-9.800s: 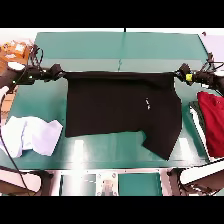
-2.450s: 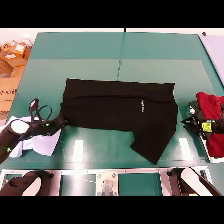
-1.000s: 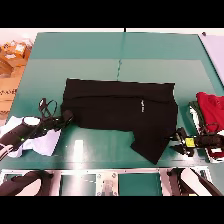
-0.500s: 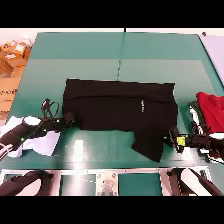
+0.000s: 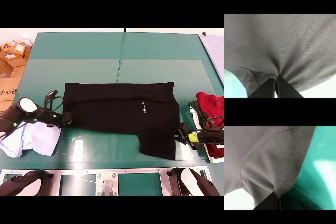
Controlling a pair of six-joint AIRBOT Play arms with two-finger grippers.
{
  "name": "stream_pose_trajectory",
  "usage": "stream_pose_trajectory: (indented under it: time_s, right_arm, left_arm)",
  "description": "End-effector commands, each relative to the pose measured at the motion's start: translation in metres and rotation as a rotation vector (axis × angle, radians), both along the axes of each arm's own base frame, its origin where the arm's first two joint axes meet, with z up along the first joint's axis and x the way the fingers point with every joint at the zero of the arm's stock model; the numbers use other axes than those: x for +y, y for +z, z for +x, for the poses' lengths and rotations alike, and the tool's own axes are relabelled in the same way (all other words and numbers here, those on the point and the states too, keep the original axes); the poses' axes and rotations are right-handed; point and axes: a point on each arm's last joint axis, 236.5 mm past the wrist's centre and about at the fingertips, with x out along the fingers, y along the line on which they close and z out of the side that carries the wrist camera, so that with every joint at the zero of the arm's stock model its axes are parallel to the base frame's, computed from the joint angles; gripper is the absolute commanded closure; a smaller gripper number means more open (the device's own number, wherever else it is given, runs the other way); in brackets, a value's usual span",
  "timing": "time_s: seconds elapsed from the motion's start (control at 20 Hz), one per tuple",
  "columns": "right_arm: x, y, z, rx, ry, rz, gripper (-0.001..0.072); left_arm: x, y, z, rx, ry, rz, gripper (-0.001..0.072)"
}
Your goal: Fold the shirts.
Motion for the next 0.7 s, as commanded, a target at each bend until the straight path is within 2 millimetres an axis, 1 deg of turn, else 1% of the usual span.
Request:
stream_pose_trajectory:
  time_s: [0.0, 0.05, 0.15, 0.2, 0.25, 0.3, 0.4, 0.45, 0.55, 0.65]
  right_arm:
    - [-0.015, 0.037, 0.006, -0.057, -0.012, -0.084, 0.0691]
    - [-0.014, 0.048, 0.014, -0.091, -0.009, -0.076, 0.0691]
    - [-0.012, 0.072, 0.039, -0.207, -0.013, -0.060, 0.0691]
    - [-0.013, 0.084, 0.057, -0.276, -0.016, -0.050, 0.0691]
    - [-0.015, 0.092, 0.072, -0.322, -0.022, -0.038, 0.0690]
    - [-0.017, 0.094, 0.086, -0.337, -0.029, -0.024, 0.0690]
    - [-0.016, 0.091, 0.118, -0.351, 0.005, -0.004, 0.0691]
    - [-0.015, 0.088, 0.135, -0.352, 0.018, 0.001, 0.0690]
    - [-0.019, 0.078, 0.175, -0.356, 0.033, -0.010, 0.0691]
    - [-0.024, 0.061, 0.214, -0.346, 0.046, -0.013, 0.0690]
  left_arm:
    - [0.012, 0.024, 0.001, 0.012, -0.078, 0.070, 0.0684]
    - [0.018, 0.029, 0.003, 0.004, -0.096, 0.099, 0.0684]
    - [0.025, 0.039, 0.013, -0.027, -0.106, 0.135, 0.0684]
    - [0.025, 0.044, 0.024, -0.060, -0.096, 0.136, 0.0684]
    - [0.025, 0.048, 0.038, -0.093, -0.083, 0.136, 0.0684]
    - [0.024, 0.051, 0.053, -0.124, -0.070, 0.136, 0.0684]
    - [0.022, 0.054, 0.084, -0.158, -0.059, 0.134, 0.0684]
    - [0.017, 0.052, 0.099, -0.161, -0.052, 0.113, 0.0684]
    - [0.012, 0.047, 0.130, -0.176, -0.036, 0.096, 0.0684]
    - [0.012, 0.040, 0.164, -0.205, -0.022, 0.098, 0.0684]
